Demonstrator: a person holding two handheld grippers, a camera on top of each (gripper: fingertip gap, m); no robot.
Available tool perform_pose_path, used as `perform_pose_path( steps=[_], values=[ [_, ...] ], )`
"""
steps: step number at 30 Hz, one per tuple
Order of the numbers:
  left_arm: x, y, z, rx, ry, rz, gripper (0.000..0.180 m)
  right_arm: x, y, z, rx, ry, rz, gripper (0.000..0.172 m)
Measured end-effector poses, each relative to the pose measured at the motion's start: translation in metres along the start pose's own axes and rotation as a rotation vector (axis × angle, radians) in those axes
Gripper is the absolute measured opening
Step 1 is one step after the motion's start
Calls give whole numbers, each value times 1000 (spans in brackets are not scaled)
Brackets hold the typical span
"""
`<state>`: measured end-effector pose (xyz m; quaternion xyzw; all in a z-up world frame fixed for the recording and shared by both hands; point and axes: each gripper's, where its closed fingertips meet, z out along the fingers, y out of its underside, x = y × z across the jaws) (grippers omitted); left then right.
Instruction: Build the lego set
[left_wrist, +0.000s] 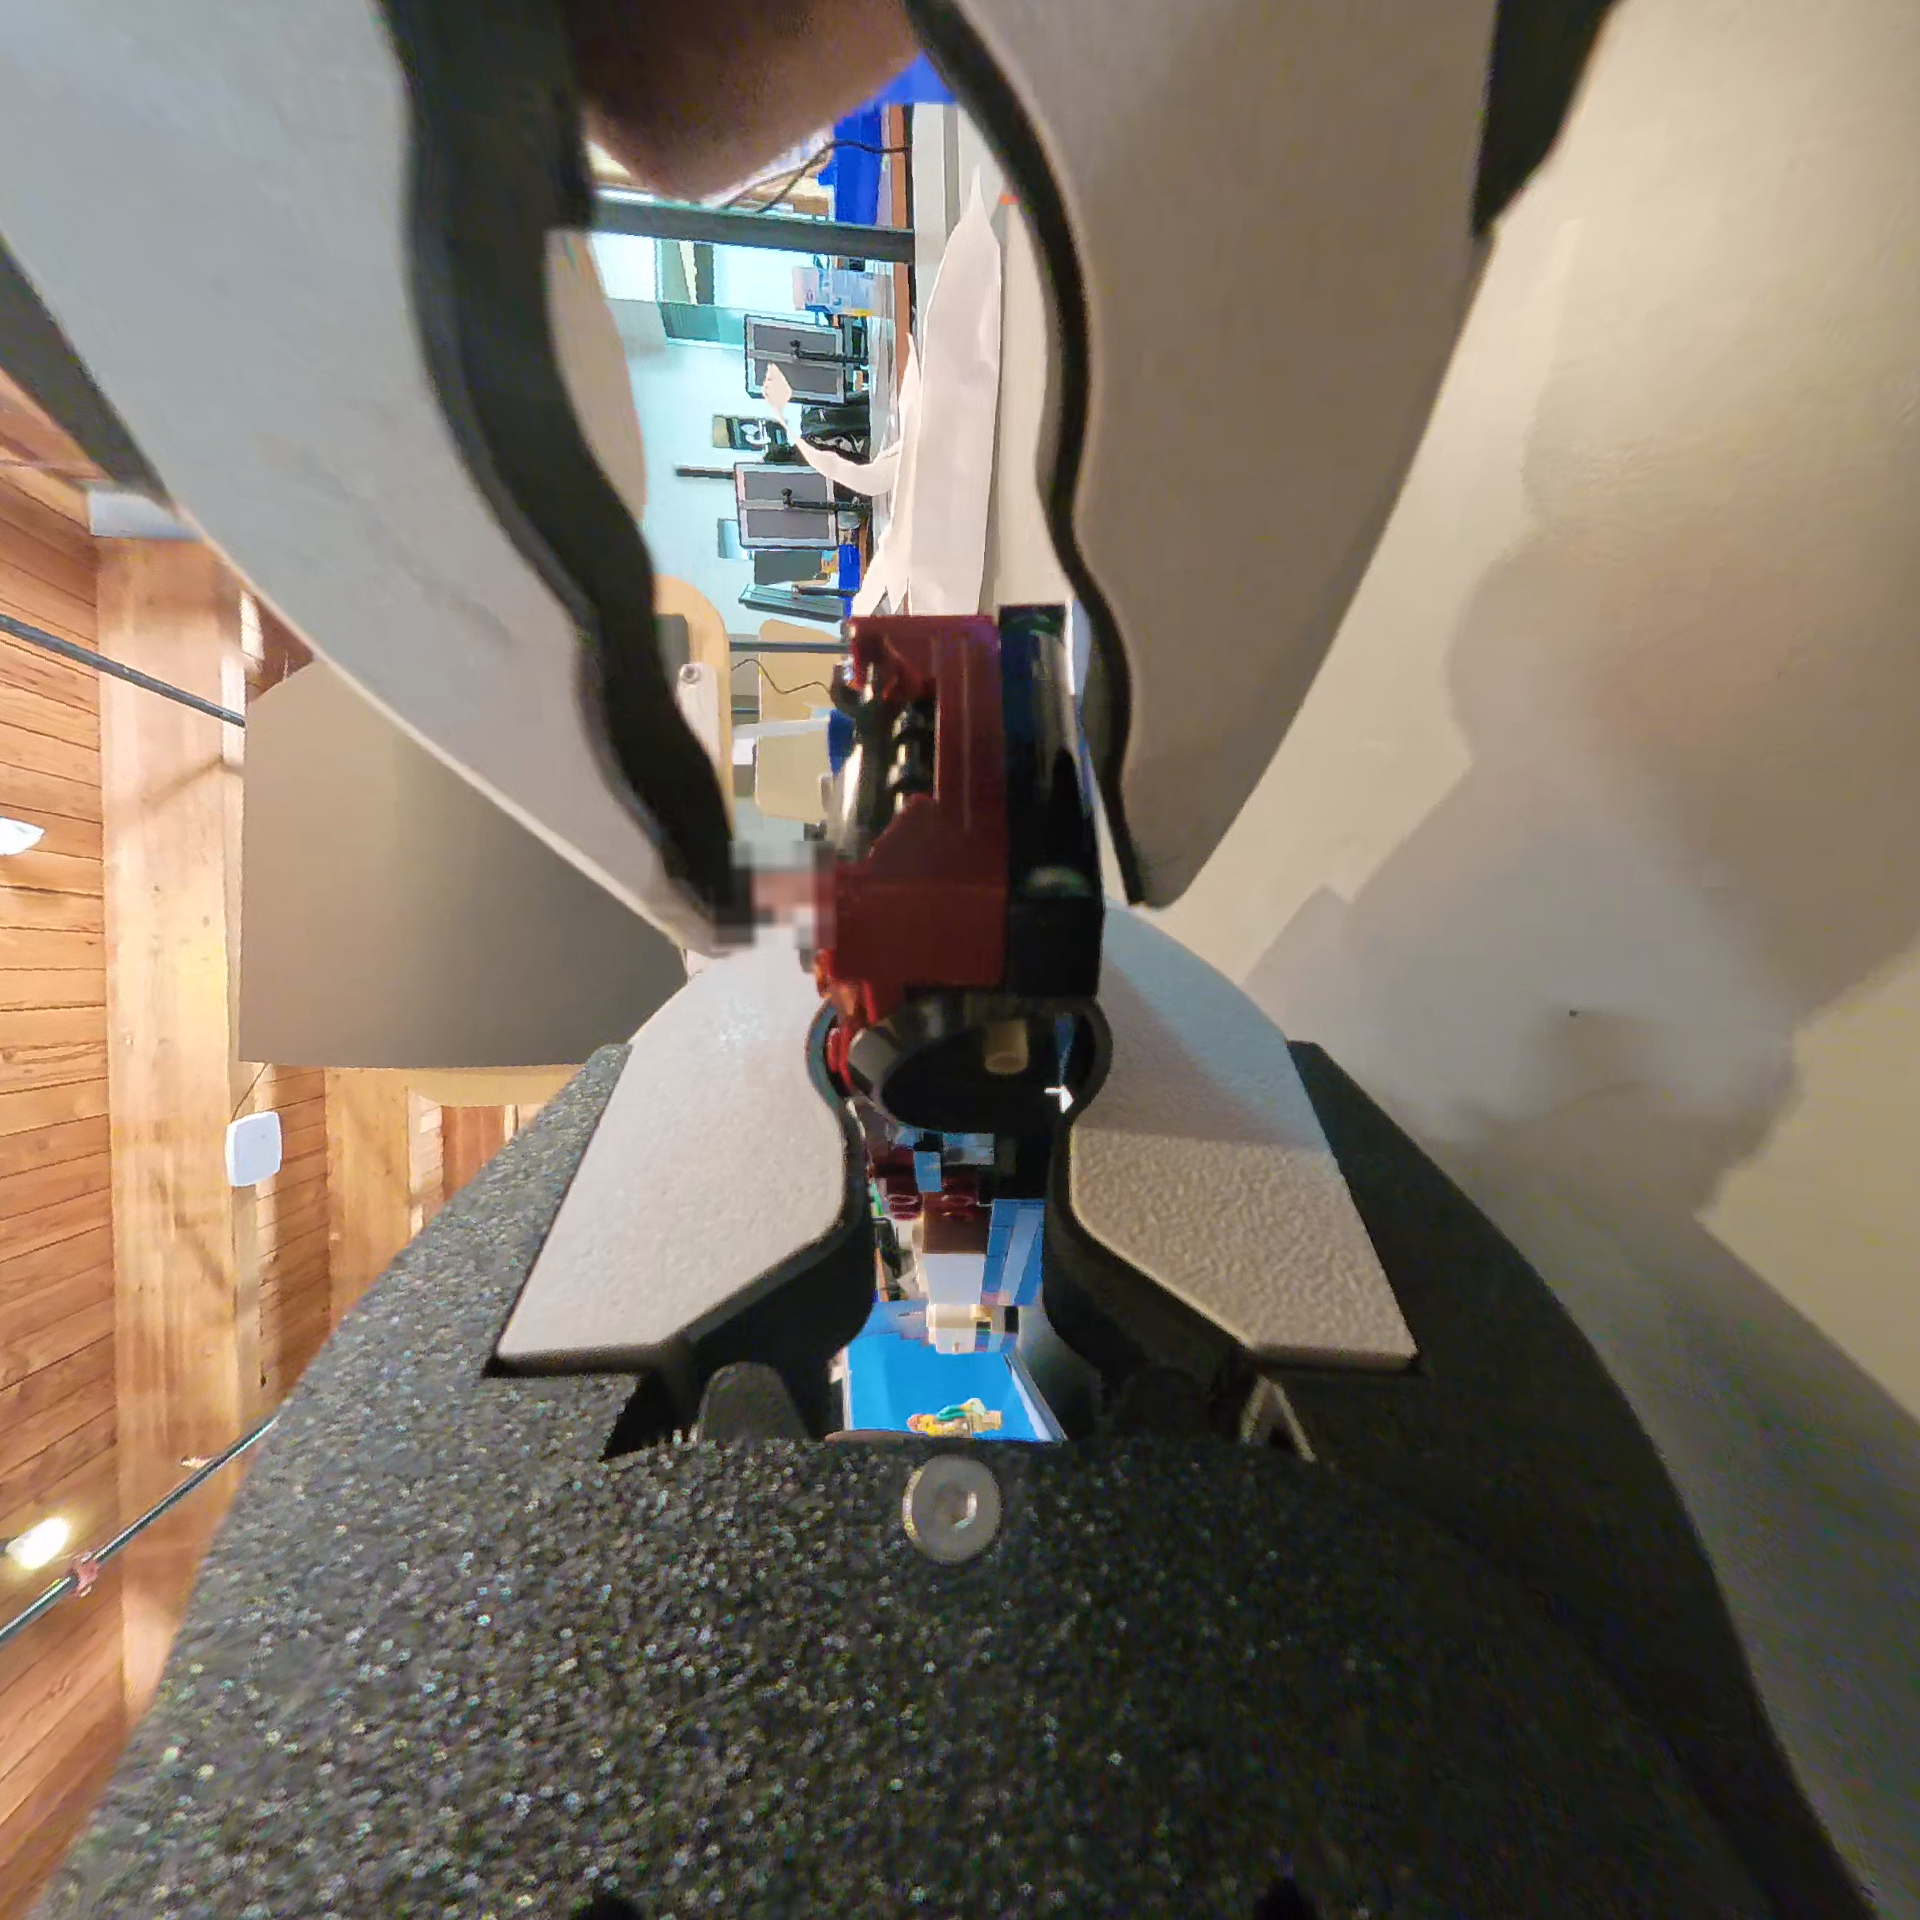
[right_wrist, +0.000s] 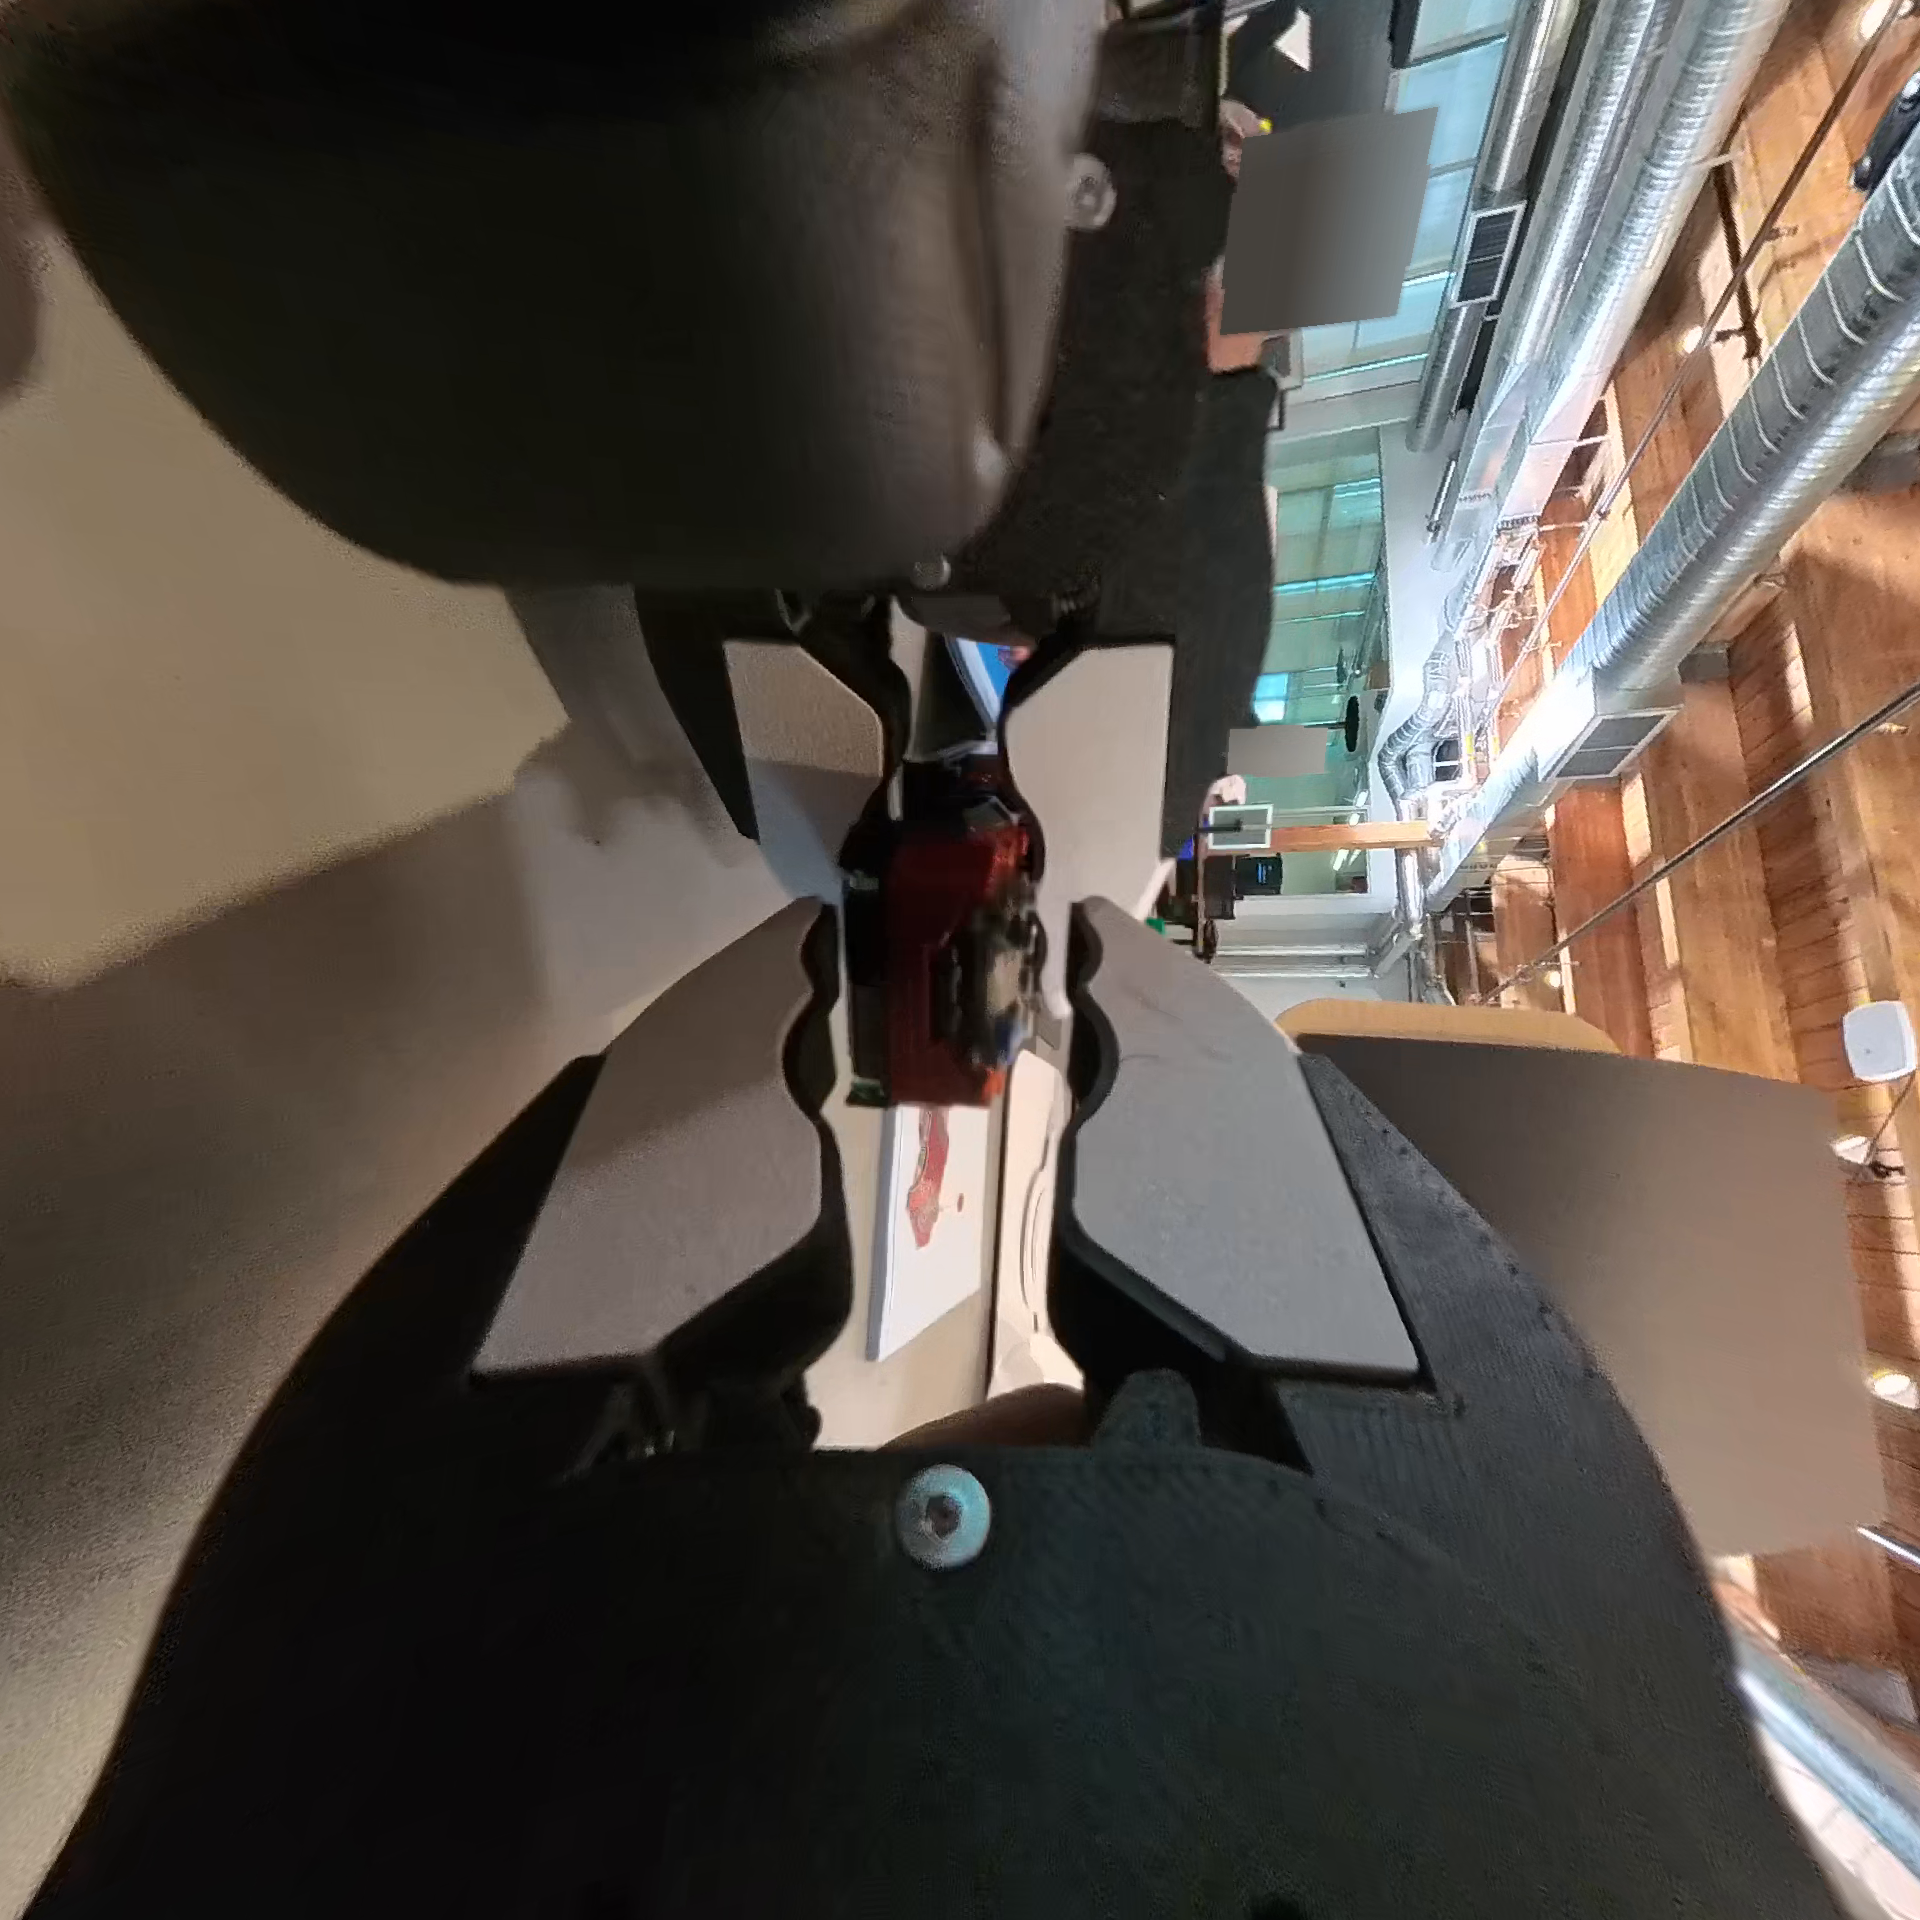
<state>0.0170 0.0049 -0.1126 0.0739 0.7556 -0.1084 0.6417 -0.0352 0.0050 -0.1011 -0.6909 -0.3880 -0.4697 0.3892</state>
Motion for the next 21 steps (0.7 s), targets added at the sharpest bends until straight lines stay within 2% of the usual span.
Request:
perform_pose_path(
  steps=[5,11,16,21],
  values=[
    [0,4,1,-12,8,-6,36,3,-4,-6,52,-24,48,57],
    [3,2,1,-8,17,8,35,-8,-8,-1,50,-52,4,51],
    [2,0,0,-1,12,11,35,-6,-8,1,45,-14,-22,34],
    [0,0,0,-3,2,20,35,-5,-9,1,52,-2,-31,34]
  ],
)
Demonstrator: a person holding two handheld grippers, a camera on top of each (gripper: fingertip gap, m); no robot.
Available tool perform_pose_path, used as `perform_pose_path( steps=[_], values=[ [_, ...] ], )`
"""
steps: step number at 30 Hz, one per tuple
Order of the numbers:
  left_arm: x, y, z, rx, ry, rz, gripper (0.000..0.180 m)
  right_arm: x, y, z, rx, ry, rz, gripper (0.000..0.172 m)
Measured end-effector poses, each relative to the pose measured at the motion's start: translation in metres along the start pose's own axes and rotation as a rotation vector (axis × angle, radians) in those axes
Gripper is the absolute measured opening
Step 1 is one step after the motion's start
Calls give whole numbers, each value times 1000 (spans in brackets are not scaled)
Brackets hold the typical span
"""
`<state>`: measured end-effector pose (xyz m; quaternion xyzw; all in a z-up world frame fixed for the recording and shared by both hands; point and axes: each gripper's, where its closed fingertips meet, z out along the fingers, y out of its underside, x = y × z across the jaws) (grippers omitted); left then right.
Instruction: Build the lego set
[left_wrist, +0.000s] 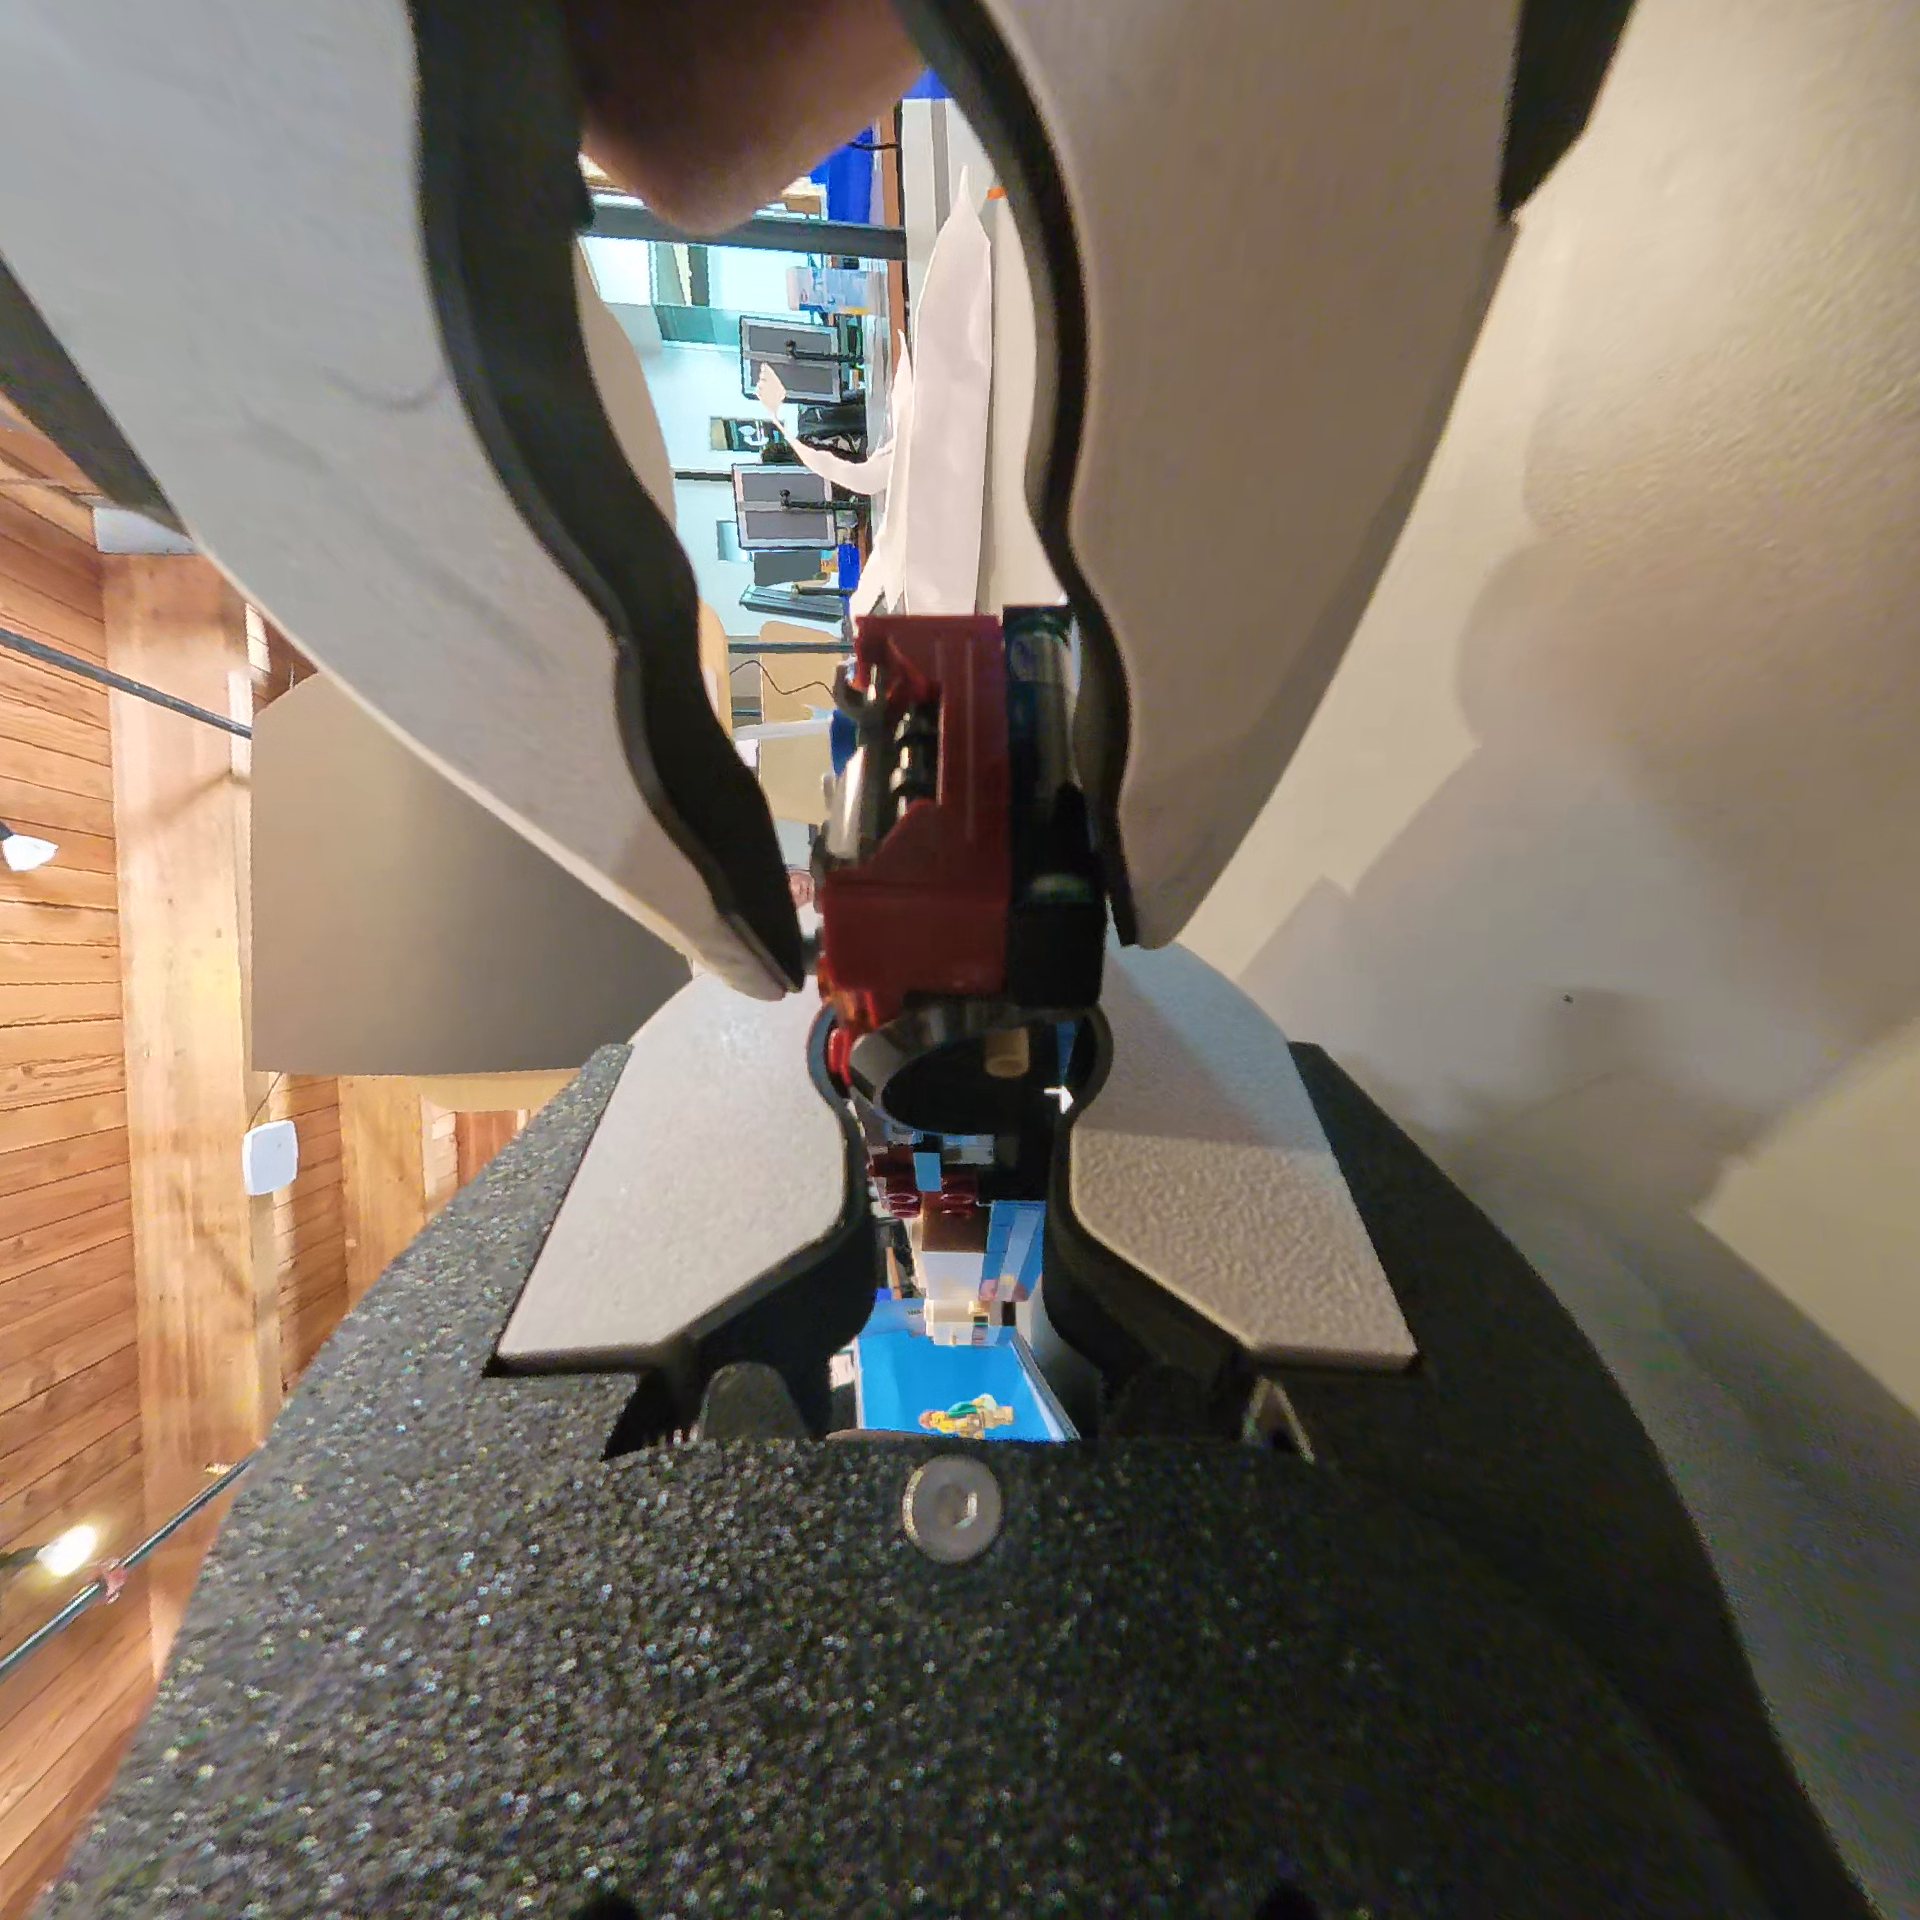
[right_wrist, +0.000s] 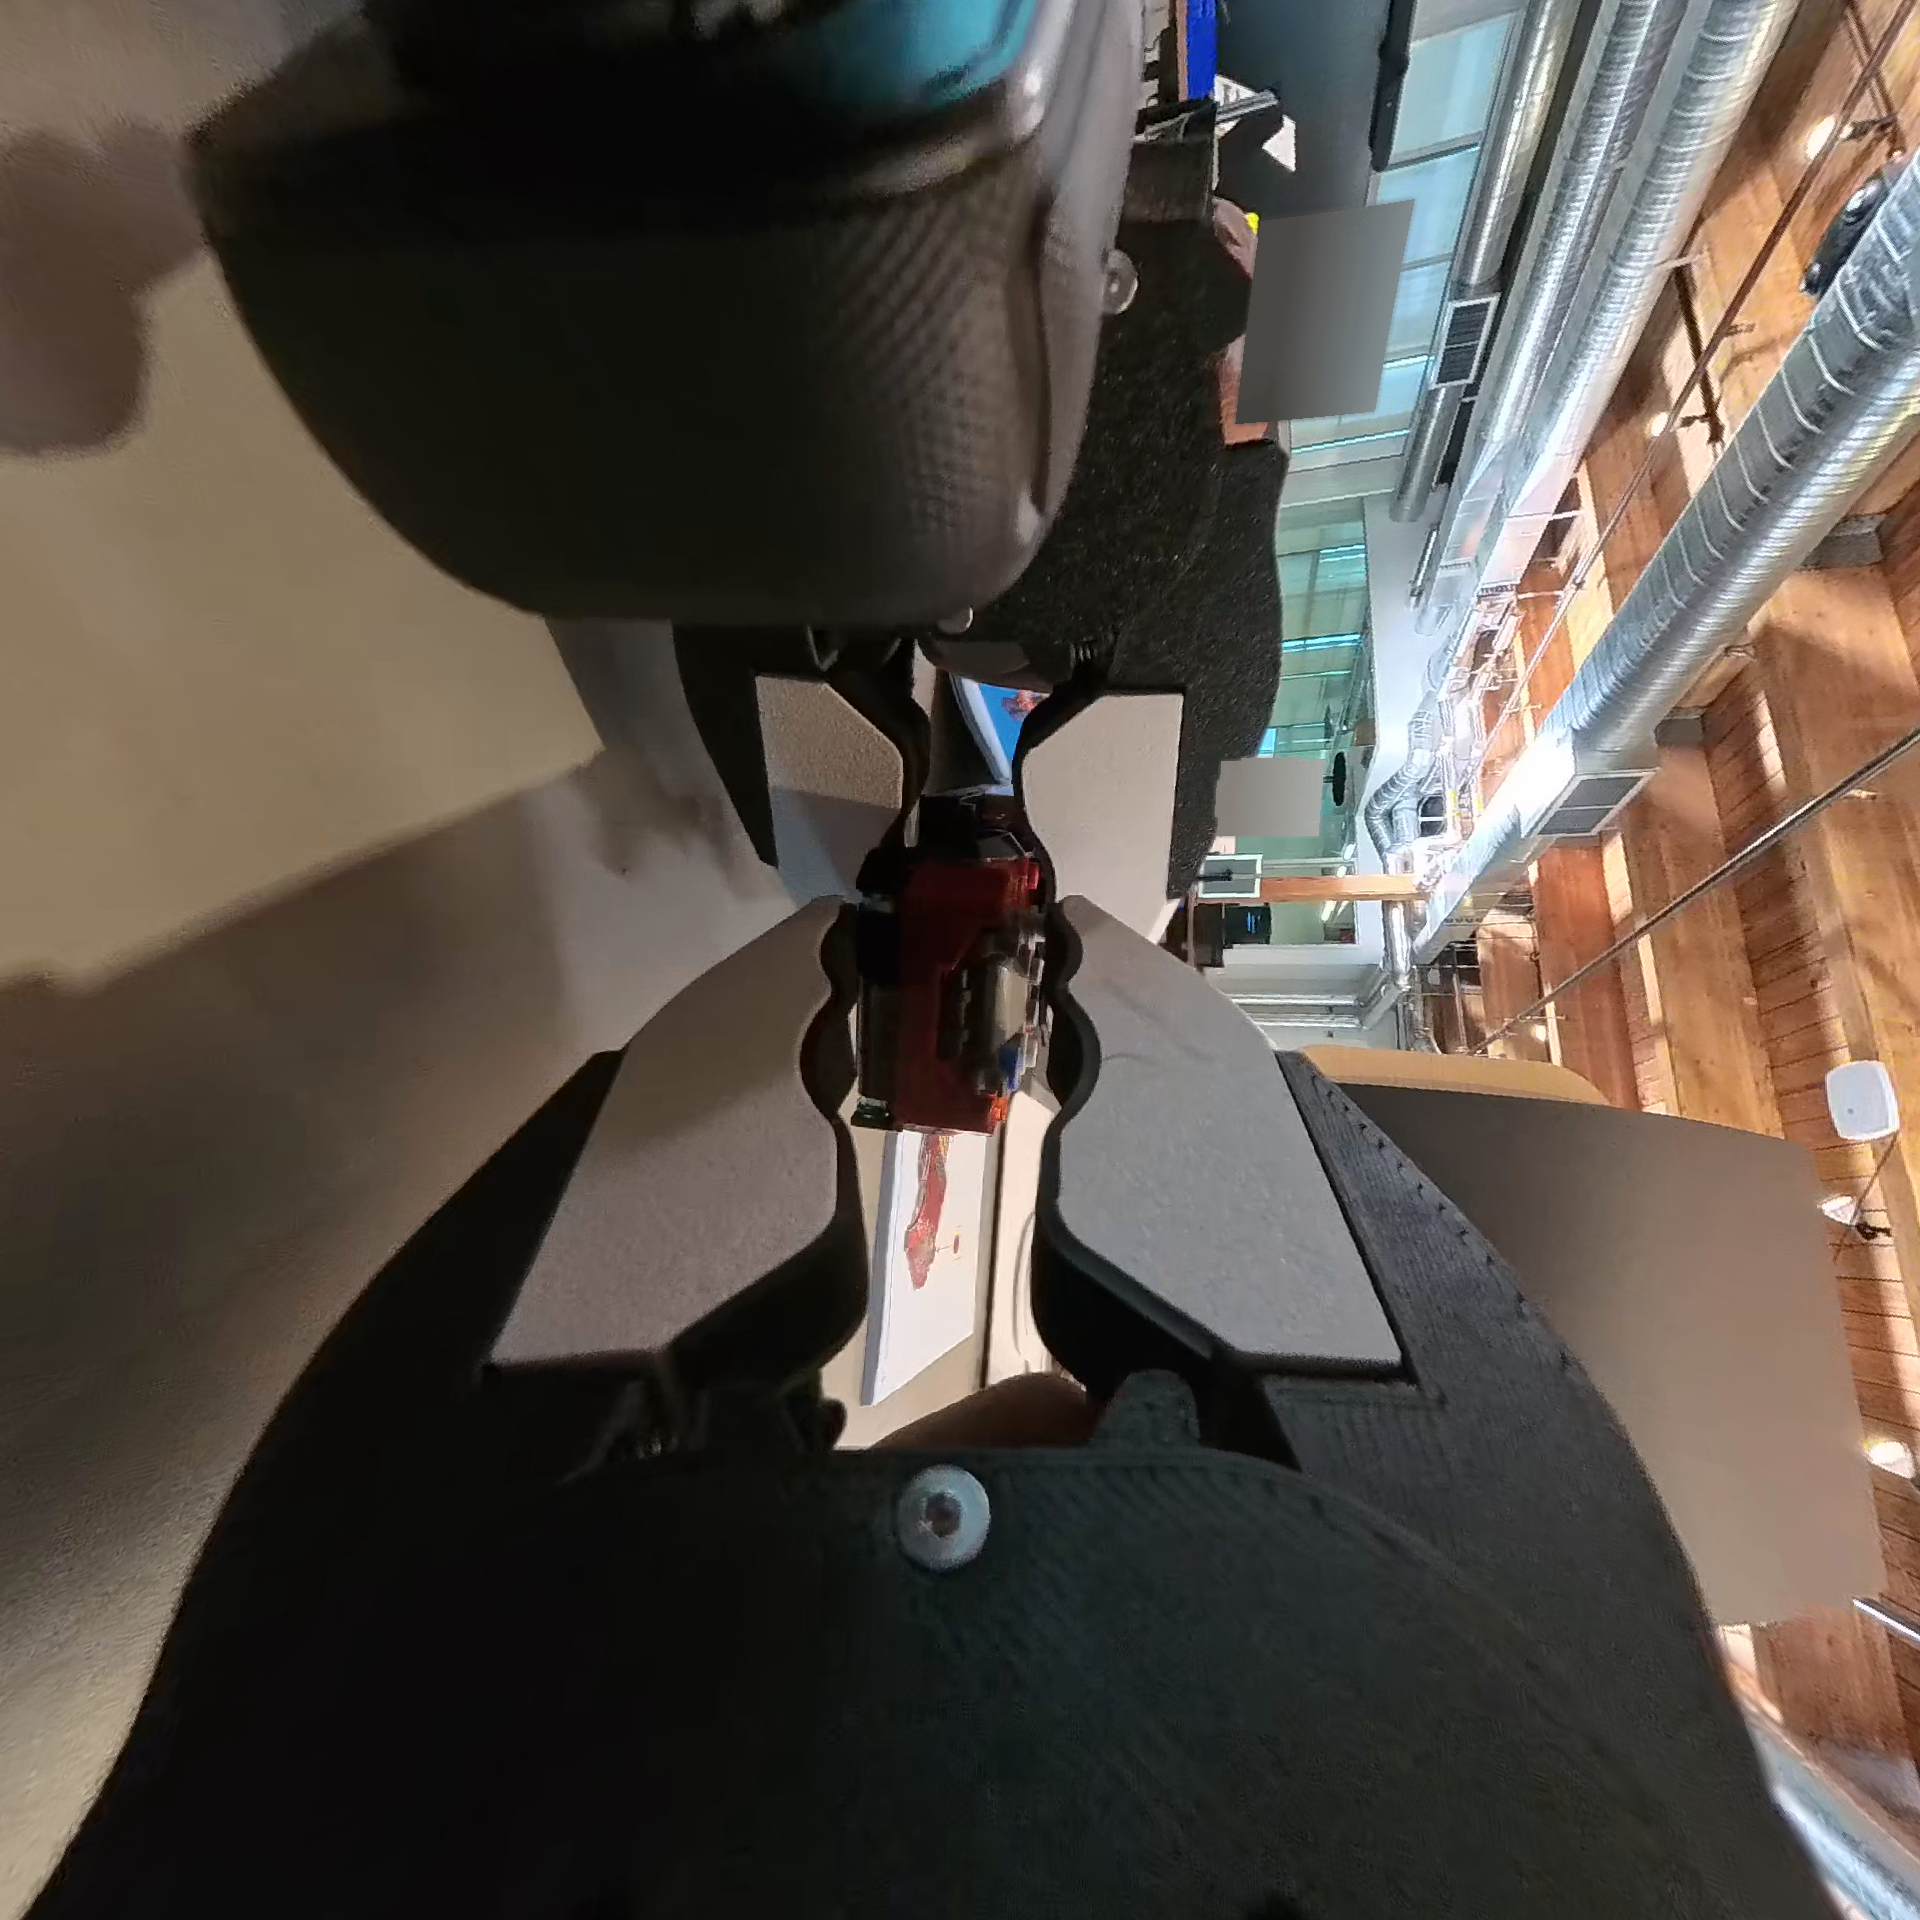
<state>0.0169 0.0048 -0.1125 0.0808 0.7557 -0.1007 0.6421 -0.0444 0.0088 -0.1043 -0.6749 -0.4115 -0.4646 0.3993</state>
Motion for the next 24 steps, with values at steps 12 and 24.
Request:
perform_pose_path(
  steps=[12,24],
  values=[
    [5,-2,-3,1,20,4,35,-3,-4,3,11,-31,1,34],
    [-6,5,-3,-41,-13,-19,36,9,-10,-9,14,34,46,52]
  ],
)
